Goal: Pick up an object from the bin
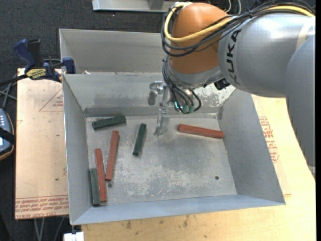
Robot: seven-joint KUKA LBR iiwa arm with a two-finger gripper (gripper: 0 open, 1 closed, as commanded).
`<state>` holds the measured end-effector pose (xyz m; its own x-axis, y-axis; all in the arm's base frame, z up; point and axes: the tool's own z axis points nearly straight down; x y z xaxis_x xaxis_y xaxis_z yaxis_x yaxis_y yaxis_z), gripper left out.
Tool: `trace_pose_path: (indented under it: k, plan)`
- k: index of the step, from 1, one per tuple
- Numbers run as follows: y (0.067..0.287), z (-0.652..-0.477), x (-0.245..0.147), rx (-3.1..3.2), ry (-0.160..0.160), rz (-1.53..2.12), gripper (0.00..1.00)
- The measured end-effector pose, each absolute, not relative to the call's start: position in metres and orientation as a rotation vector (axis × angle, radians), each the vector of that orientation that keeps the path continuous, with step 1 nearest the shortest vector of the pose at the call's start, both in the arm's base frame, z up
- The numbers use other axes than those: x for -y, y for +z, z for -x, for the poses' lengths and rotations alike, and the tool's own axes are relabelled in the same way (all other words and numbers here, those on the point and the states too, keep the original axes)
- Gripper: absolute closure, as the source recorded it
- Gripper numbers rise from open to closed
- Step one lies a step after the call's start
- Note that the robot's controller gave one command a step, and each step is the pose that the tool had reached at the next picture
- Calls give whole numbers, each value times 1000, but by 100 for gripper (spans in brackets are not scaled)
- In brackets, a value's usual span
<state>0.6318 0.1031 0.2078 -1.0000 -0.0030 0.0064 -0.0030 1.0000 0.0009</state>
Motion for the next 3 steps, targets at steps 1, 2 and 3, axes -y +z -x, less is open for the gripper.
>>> trace_pose_path:
  k: [1,2,3]
  plan:
    - [213,-633,-103,3143,-2,-2,0]
    - [177,-632,-72,3148,-5,-105,0]
    - [116,-590,-76,3134,3,-268,0]
